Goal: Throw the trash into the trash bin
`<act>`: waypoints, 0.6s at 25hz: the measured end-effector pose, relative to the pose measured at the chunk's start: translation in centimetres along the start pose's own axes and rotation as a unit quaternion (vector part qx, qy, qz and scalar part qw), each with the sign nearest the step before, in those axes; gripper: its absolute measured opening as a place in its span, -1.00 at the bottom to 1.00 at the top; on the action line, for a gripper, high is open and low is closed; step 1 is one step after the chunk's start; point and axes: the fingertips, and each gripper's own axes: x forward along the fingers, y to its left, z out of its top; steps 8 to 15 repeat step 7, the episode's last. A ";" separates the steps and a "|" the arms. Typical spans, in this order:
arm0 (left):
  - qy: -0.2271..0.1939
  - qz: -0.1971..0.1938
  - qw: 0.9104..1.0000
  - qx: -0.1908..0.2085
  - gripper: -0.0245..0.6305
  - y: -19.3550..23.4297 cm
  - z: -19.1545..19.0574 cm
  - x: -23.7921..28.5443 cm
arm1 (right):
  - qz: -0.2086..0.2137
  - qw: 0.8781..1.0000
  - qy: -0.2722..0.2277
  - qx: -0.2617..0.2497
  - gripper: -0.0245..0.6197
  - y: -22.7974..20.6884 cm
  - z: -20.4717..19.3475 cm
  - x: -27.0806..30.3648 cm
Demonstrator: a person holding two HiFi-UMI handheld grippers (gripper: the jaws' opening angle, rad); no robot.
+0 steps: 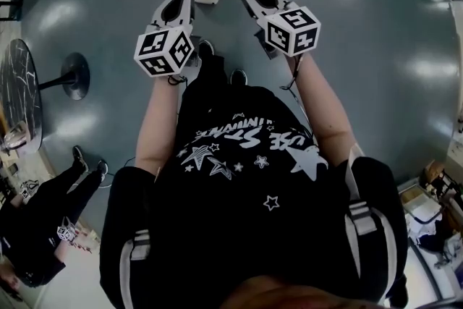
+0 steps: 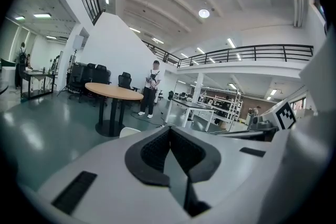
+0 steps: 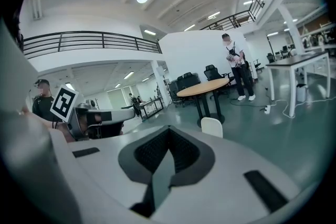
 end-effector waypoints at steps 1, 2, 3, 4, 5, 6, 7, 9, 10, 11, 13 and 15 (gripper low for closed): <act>-0.001 0.002 1.000 -0.001 -0.89 0.1 0.0 -0.2 | 0.001 1.000 -0.001 -0.001 -0.91 0.1 0.0 -0.1; -0.002 0.004 1.000 -0.002 -0.89 0.3 -0.1 -0.4 | 0.002 1.000 -0.002 -0.001 -0.91 0.3 0.0 -0.1; -0.002 0.005 1.000 -0.003 -0.89 0.4 -0.1 -0.7 | 0.003 1.000 -0.002 -0.001 -0.91 0.4 -0.1 -0.1; -0.002 0.005 1.000 -0.004 -0.89 0.4 -0.2 -0.8 | 0.003 1.000 -0.002 -0.001 -0.91 0.5 -0.2 -0.2; -0.002 0.005 1.000 -0.005 -0.89 0.3 -0.3 -1.0 | 0.002 1.000 -0.001 -0.002 -0.91 0.6 -0.3 -0.3; -0.002 0.005 1.000 -0.006 -0.89 0.3 -0.4 -1.2 | 0.002 1.000 -0.001 -0.002 -0.91 0.6 -0.4 -0.4; -0.002 0.004 1.000 -0.007 -0.89 0.2 -0.5 -1.4 | 0.002 1.000 0.000 -0.002 -0.91 0.7 -0.5 -0.5; -0.002 0.004 1.000 -0.007 -0.89 0.2 -0.5 -1.4 | 0.002 1.000 0.000 -0.002 -0.91 0.7 -0.5 -0.5; -0.002 0.004 1.000 -0.007 -0.89 0.2 -0.5 -1.4 | 0.002 1.000 0.000 -0.002 -0.91 0.7 -0.5 -0.5; -0.002 0.004 1.000 -0.007 -0.89 0.2 -0.5 -1.4 | 0.002 1.000 0.000 -0.002 -0.91 0.7 -0.5 -0.5; -0.002 0.004 1.000 -0.007 -0.89 0.2 -0.5 -1.4 | 0.002 1.000 0.000 -0.002 -0.91 0.7 -0.5 -0.5; -0.002 0.004 1.000 -0.007 -0.89 0.2 -0.5 -1.4 | 0.002 1.000 0.000 -0.002 -0.91 0.7 -0.5 -0.5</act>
